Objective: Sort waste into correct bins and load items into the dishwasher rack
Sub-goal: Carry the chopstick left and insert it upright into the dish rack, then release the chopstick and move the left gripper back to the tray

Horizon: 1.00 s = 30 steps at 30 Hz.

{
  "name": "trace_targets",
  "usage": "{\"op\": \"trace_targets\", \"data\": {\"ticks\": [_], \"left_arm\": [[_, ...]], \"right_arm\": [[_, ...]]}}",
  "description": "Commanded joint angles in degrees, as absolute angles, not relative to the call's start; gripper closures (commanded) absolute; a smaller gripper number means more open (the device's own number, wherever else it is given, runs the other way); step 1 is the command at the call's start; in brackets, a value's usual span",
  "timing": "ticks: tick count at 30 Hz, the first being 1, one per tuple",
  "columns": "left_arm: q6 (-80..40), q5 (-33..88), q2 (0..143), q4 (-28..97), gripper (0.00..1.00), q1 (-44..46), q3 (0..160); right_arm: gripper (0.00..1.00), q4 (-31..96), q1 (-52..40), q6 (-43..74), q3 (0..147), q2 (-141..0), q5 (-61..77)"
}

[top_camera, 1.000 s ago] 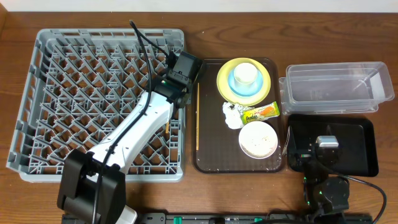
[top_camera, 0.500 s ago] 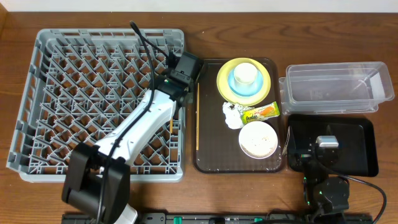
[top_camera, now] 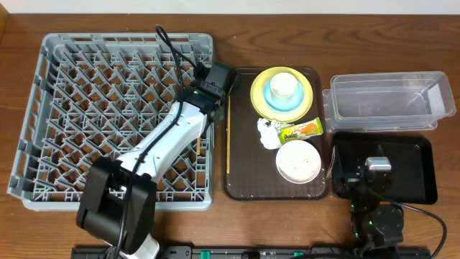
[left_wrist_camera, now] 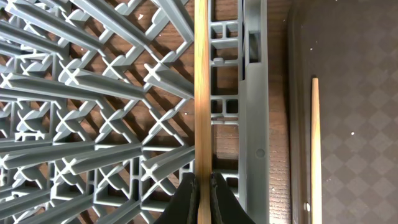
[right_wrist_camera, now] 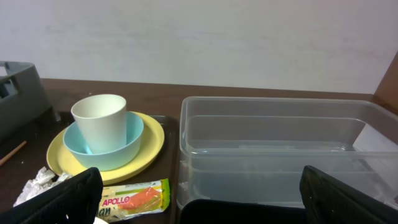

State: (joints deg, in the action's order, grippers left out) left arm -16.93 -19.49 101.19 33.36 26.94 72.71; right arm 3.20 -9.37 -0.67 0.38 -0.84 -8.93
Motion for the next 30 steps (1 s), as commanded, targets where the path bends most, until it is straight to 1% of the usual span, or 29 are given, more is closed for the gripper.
{"op": "trace_targets", "data": {"ticks": [1,4,13,14,17,21,22,23,28,30], "left_arm": [[-17.9,-17.9,101.5,33.3,0.92,26.7,72.3],[-17.8,-16.1,101.5,32.9,0.92,26.7,72.3],[-17.9,-15.8,101.5,32.9,0.92,26.4,72.3],[-17.9,-15.8,101.5,32.9,0.91,26.4,72.3],[-17.9,-14.7,101.5,32.9,0.84,26.4,72.3],[-17.9,-14.5,101.5,32.9,0.83,26.4,72.3],[-17.9,-14.5,101.5,32.9,0.79,26.4,72.3],[-17.9,-14.5,101.5,32.9,0.78,26.4,72.3],[-17.9,-14.5,101.3,32.9,0.78,26.0,72.3],[-17.8,-14.5,100.6,33.0,0.81,25.8,72.3]], "right_arm": [[0.01,3.4,-9.0,-0.9,0.3,-0.8,-9.0],[0.01,3.4,-9.0,-0.9,0.3,-0.8,-9.0],[0.01,3.4,-9.0,-0.9,0.3,-0.8,-9.0],[0.01,3.4,-9.0,-0.9,0.3,-0.8,-9.0],[0.01,3.4,-9.0,-0.9,0.3,-0.8,-9.0],[0.01,3.4,-9.0,-0.9,0.3,-0.8,-9.0],[0.01,3.4,-9.0,-0.9,0.3,-0.8,-9.0],[0.01,3.4,-9.0,-0.9,0.3,-0.8,-9.0],[0.01,3.4,-9.0,-0.9,0.3,-0.8,-9.0],[0.01,3.4,-9.0,-0.9,0.3,-0.8,-9.0]]}}
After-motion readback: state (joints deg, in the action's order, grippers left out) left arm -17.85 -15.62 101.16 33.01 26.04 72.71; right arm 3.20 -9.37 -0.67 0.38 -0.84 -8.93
